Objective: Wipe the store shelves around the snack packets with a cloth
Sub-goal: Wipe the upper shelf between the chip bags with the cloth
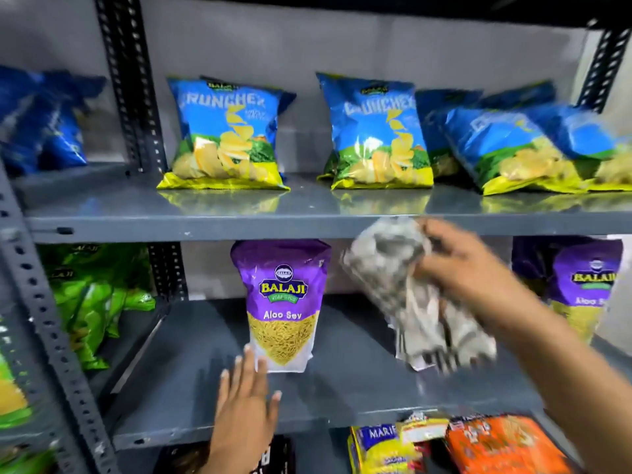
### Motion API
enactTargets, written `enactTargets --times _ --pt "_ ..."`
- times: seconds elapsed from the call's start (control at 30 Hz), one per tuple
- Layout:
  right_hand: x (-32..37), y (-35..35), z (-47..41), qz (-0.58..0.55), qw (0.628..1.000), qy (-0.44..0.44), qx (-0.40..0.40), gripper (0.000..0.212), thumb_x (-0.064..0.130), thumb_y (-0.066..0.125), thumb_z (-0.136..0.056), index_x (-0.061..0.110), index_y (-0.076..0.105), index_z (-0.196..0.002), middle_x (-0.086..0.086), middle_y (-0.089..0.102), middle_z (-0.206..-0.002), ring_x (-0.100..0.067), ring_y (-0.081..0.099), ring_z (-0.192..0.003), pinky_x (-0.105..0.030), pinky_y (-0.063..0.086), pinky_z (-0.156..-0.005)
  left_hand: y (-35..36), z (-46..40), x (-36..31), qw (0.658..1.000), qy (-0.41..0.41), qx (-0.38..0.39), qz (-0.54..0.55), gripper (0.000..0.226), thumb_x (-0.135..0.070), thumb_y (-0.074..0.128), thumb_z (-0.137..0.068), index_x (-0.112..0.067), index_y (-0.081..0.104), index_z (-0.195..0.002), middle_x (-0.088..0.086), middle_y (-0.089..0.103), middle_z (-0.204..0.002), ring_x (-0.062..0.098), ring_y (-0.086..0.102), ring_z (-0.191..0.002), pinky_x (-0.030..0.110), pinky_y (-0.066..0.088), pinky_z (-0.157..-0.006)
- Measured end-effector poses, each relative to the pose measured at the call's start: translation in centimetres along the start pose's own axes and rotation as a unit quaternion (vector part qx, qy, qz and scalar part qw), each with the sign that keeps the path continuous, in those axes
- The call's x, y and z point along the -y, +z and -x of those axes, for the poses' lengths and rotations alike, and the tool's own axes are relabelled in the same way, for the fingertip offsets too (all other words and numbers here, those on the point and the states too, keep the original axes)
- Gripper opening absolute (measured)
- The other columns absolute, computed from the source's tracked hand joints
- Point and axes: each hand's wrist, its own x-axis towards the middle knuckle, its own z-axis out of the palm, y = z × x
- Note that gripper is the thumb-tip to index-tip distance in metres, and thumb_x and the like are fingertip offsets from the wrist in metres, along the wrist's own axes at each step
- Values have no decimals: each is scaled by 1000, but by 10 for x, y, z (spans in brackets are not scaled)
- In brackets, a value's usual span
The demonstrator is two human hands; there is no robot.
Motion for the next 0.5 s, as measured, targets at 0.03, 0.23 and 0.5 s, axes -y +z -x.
enactTargets --times 0.03,0.23,0.5 --pt "14 -13 -13 73 995 -46 -46 36 11 48 -61 22 59 -94 3 68 -91 -12 57 -79 -27 45 -74 -16 -14 -10 999 27 -25 11 56 -45 23 -91 -6 39 -129 16 30 -148 28 31 -127 30 -3 -113" --pt "56 -28 -112 333 918 -176 -127 53 0 39 -71 17 55 -119 -15 65 -118 -33 55 -112 -42 43 -98 -119 -84 -68 966 118 -228 34 60 -38 31 -90 -2 26 -138 13 17 -147 29 15 -136 36 2 -111" --pt "16 25 -136 365 916 -42 163 58 -10 33 -83 22 48 -130 -11 43 -145 -30 43 -128 -34 35 -104 -191 -133 -70 953 88 -289 1 69 -38 33 -87 0 21 -143 21 16 -152 34 16 -139 40 2 -111"
